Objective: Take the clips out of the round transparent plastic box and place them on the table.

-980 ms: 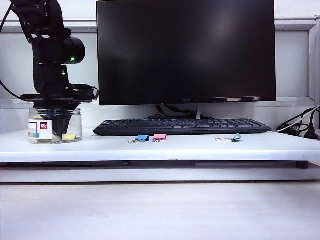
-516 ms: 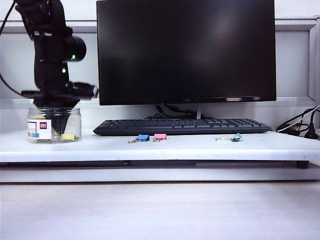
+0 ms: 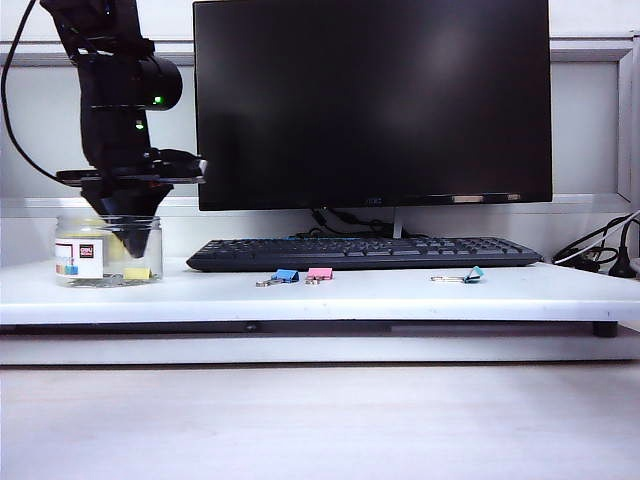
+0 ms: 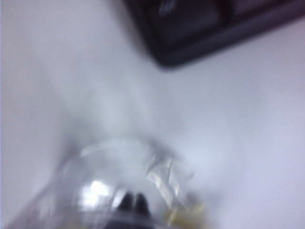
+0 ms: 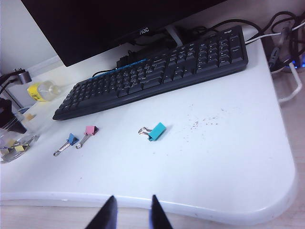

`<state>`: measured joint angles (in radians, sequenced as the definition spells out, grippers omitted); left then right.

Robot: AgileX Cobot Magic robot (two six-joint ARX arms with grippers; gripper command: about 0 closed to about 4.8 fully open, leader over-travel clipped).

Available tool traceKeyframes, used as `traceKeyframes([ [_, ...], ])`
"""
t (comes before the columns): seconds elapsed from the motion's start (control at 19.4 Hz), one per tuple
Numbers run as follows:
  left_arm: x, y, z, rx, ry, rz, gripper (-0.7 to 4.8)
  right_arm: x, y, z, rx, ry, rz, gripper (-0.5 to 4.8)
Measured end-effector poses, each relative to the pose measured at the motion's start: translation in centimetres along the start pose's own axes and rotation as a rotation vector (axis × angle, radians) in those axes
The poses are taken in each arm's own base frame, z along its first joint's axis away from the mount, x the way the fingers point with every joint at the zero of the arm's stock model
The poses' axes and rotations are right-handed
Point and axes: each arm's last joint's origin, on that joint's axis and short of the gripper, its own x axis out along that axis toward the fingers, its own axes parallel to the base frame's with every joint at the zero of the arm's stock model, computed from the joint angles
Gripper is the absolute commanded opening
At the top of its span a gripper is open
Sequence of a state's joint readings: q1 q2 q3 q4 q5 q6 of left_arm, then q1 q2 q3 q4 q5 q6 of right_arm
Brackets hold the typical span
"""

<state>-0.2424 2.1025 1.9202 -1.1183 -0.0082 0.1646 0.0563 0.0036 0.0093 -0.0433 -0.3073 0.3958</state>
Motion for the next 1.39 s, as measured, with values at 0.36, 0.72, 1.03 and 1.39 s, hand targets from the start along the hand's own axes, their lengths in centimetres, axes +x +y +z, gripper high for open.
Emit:
traceKeyframes([
  [0.36,-0.06,0.37,-0.77,0.006,0.098,0.152,0.63,0.0,-0.04,0.02,0.0,-0.006,-0.014,0.95],
  [0.72,-0.09,0.25,-1.04,0.054,0.132,0.146,0.92,0.0,-0.04,0.01,0.0,-0.006,-0.015,0.95],
  [1.03,-0.09,0.18,-1.05,0.124,0.139,0.14,0.94,0.0,-0.04,0.01,0.0,-0.006,-0.015,0.95],
  [1.39,-0.07,-0.5,-0.87,0.133,0.117,0.08,0.94,0.0,-0.05,0.02,0.0,-0.007,-0.017,0.95],
])
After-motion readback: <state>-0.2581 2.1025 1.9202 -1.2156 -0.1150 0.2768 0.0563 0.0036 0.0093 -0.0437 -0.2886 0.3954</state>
